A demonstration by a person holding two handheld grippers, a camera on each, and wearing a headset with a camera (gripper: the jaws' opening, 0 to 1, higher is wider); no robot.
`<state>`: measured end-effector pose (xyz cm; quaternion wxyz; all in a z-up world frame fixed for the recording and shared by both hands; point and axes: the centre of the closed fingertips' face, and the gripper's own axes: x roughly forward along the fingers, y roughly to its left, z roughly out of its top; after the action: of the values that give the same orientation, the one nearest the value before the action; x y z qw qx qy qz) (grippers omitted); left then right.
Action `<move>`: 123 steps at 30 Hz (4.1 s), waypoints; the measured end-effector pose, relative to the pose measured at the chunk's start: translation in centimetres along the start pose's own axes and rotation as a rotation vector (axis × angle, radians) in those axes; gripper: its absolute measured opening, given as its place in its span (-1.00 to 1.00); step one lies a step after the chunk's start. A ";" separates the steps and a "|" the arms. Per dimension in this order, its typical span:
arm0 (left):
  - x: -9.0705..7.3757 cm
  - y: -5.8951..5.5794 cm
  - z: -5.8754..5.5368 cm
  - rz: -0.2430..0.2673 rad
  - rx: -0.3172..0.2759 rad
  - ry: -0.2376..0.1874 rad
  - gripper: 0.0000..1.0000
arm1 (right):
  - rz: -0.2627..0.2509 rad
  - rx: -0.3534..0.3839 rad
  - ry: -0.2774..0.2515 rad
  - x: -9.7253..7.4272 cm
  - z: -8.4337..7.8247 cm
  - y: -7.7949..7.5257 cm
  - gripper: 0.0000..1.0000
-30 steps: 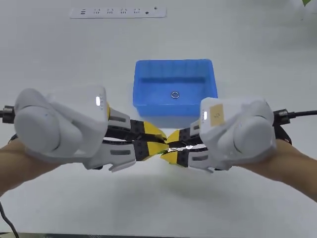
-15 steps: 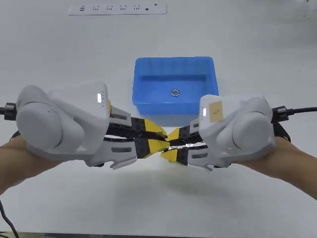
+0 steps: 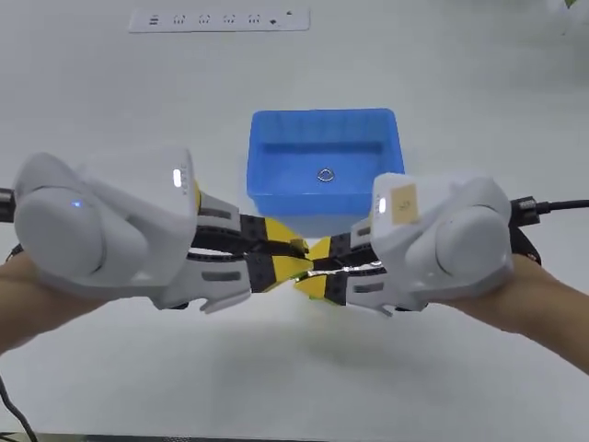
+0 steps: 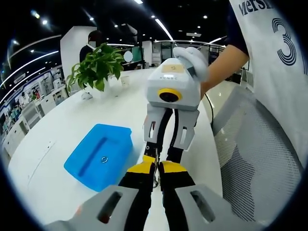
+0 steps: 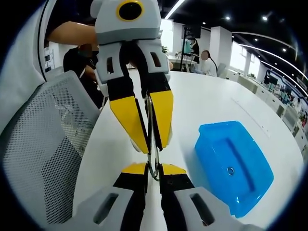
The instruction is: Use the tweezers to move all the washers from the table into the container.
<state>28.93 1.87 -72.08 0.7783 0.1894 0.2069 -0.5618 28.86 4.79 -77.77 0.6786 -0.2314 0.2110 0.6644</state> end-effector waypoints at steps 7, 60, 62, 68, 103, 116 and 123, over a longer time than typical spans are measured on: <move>-0.3 -0.1 0.4 0.006 0.010 -0.001 -0.83 | 0.001 -0.006 0.000 0.0 0.3 0.1 -0.80; -1.1 10.0 5.3 0.051 0.155 -0.074 -0.86 | -0.179 -0.128 -0.012 -2.3 4.6 -11.3 -0.79; -0.6 10.3 4.8 0.054 0.137 -0.068 -0.86 | -0.173 -0.120 -0.006 -1.8 4.1 -11.7 -0.79; 0.7 11.2 3.4 0.044 0.080 -0.066 -0.86 | -0.145 -0.069 0.000 -0.1 2.7 -12.4 -0.79; 2.4 12.2 2.1 0.017 0.020 -0.050 -0.85 | -0.155 -0.009 0.032 0.1 0.4 -13.4 -0.71; 0.7 10.2 4.4 0.003 0.065 -0.067 -0.86 | -0.167 -0.083 -0.008 -1.8 2.4 -11.7 -0.71; -0.3 8.6 5.6 -0.009 0.096 -0.073 -0.86 | -0.154 -0.137 -0.028 -3.3 3.8 -9.8 -0.72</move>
<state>37.66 1.74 -66.67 0.7726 0.2050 0.1522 -0.5813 38.49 4.27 -72.41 0.7132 -0.2834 0.1371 0.6262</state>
